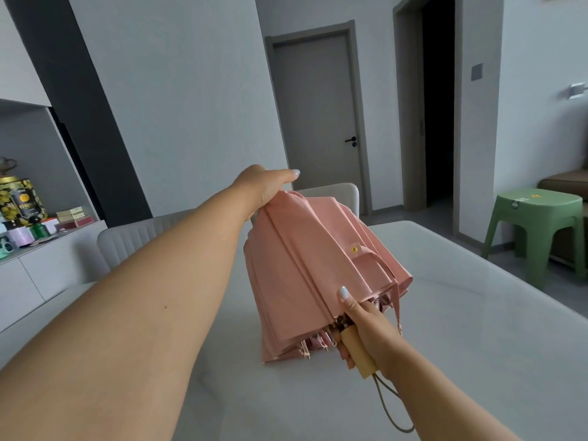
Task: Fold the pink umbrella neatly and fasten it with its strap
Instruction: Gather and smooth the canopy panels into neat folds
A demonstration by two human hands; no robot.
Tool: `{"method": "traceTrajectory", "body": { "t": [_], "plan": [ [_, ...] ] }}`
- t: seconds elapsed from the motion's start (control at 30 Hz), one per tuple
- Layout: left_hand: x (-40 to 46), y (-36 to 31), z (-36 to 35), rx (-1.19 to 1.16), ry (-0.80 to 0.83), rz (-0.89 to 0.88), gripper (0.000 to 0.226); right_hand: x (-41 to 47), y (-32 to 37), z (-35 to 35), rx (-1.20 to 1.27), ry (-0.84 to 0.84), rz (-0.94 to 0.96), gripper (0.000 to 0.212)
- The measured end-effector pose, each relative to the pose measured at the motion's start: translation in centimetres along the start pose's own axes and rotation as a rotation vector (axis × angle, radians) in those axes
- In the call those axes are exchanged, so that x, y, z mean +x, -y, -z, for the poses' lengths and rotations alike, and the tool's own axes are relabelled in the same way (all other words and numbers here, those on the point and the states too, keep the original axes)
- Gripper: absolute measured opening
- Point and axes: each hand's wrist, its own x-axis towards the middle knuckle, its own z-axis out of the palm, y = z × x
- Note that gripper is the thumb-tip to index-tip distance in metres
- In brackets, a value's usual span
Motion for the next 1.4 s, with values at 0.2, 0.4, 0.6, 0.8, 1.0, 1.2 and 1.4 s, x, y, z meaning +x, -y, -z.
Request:
{"method": "traceTrajectory", "body": {
  "t": [0.2, 0.4, 0.6, 0.8, 1.0, 1.2, 1.4],
  "plan": [
    [-0.2, -0.5, 0.3, 0.015, 0.11, 0.044, 0.047, 0.0, -0.2, -0.1, -0.007, -0.002, -0.009, 0.065],
    [0.1, 0.3, 0.3, -0.323, 0.246, 0.052, 0.053, 0.2, -0.3, -0.1, 0.005, 0.014, -0.009, 0.072],
    [-0.3, 0.2, 0.4, -0.308, 0.234, 0.057, 0.019, 0.2, -0.4, -0.3, 0.027, 0.013, 0.003, 0.064],
    [-0.7, 0.0, 0.2, -0.391, 0.189, 0.017, 0.034, 0.5, -0.6, -0.1, 0.036, 0.016, 0.025, 0.07],
    [-0.8, 0.8, 0.4, -0.562, 0.218, 0.022, 0.041, 0.7, -0.8, -0.1, 0.054, 0.019, 0.009, 0.063],
    [-0.6, 1.4, -0.3, -0.556, 0.119, -0.037, 0.021, 1.1, -1.4, 0.1, 0.045, 0.003, -0.013, 0.062],
    [-0.2, 2.5, -1.8, -0.118, 0.062, -0.037, 0.031, 1.6, -2.2, 0.2, -0.093, -0.038, 0.028, 0.065]
  ]
}}
